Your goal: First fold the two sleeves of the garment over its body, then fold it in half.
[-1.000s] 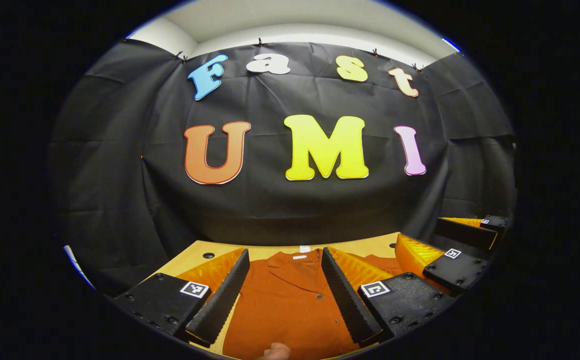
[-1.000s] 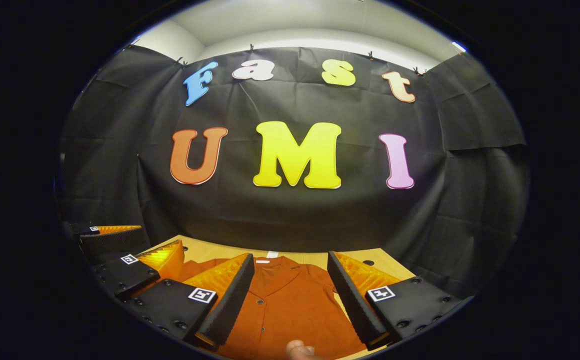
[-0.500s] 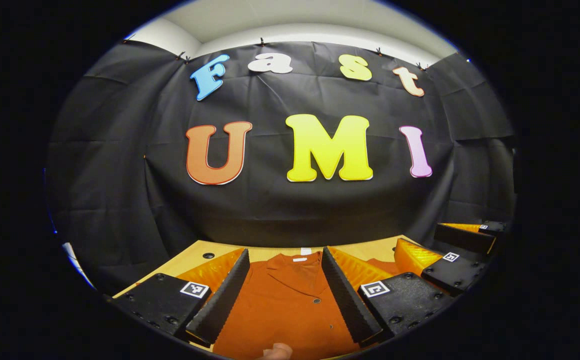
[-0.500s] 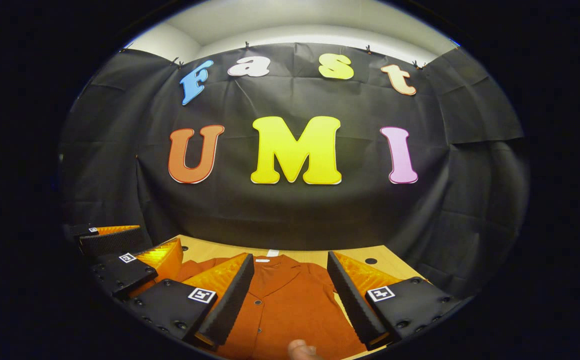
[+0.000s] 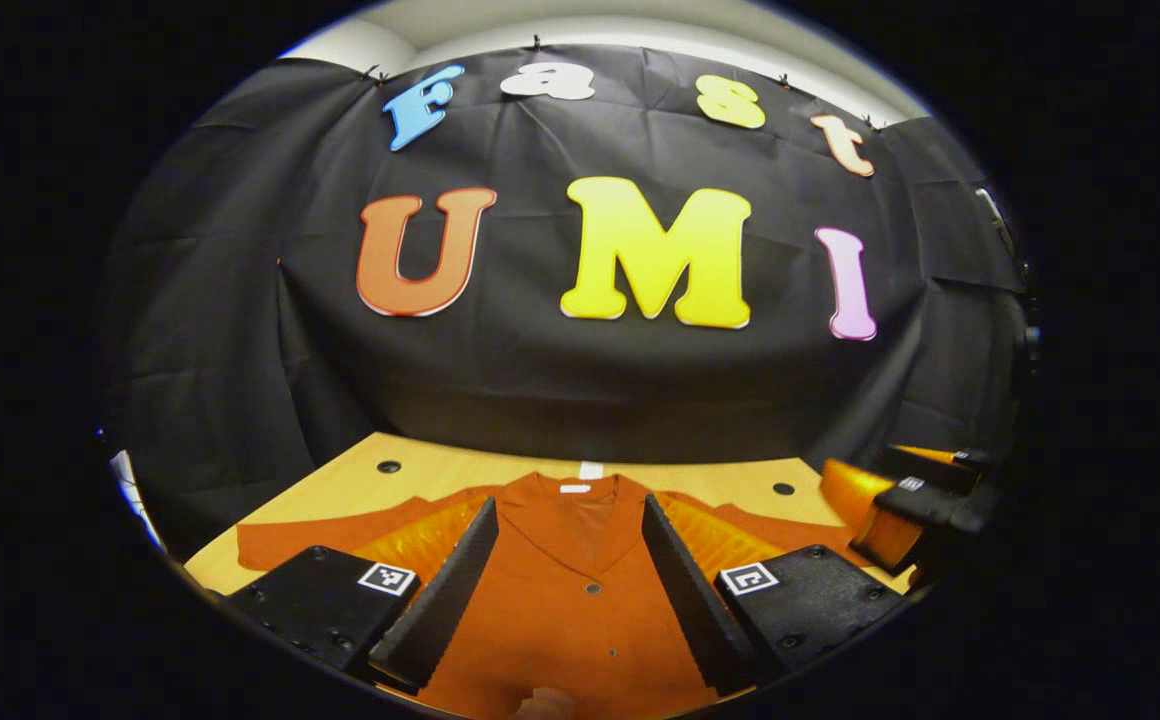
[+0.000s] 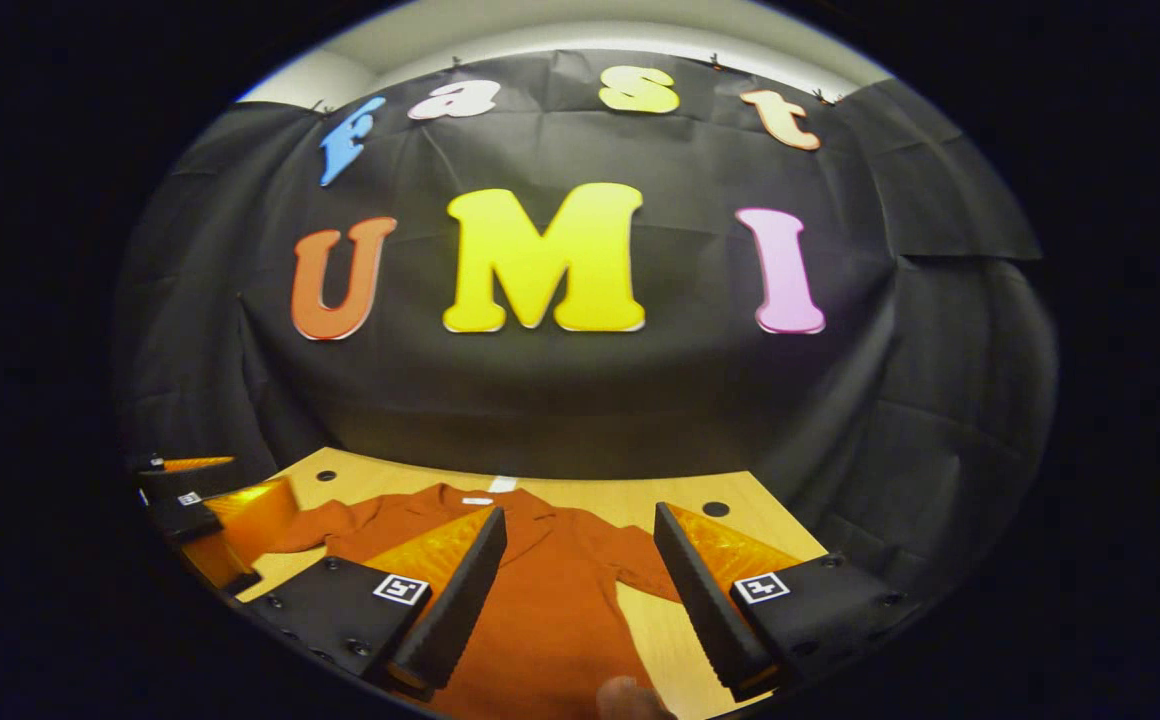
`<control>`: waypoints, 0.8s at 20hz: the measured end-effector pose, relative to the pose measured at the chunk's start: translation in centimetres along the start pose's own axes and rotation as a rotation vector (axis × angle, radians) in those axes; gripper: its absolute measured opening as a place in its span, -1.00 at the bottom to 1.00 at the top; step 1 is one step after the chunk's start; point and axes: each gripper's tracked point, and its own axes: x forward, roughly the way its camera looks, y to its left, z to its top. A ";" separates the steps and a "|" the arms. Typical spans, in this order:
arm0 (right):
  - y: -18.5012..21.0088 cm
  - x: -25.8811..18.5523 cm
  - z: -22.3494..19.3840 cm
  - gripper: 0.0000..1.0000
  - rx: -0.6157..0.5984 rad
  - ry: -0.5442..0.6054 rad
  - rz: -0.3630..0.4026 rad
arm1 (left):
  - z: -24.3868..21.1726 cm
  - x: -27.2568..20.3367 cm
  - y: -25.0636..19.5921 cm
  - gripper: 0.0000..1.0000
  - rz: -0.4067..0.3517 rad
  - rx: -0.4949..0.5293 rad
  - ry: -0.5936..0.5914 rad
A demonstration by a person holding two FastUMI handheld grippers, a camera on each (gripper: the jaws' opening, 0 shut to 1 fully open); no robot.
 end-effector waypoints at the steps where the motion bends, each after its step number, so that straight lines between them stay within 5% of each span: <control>1: -2.4 1.3 -0.5 0.89 0.007 0.028 -0.042 | -1.1 0.4 0.1 0.90 0.011 -0.016 0.038; 5: -11.5 6.4 -5.6 0.89 0.070 0.285 -0.117 | -5.0 0.3 0.8 0.89 0.046 -0.090 0.152; 8: -16.6 9.2 -11.9 0.90 0.265 0.554 -0.128 | -7.1 -0.3 1.8 0.90 0.088 -0.157 0.223; 12: -24.3 11.8 -17.9 0.95 0.409 0.744 -0.234 | -8.5 -1.1 4.5 0.90 0.177 -0.207 0.260; 16: -27.9 12.7 -21.7 0.93 0.423 0.890 -0.249 | -10.4 -3.0 6.4 0.89 0.241 -0.235 0.311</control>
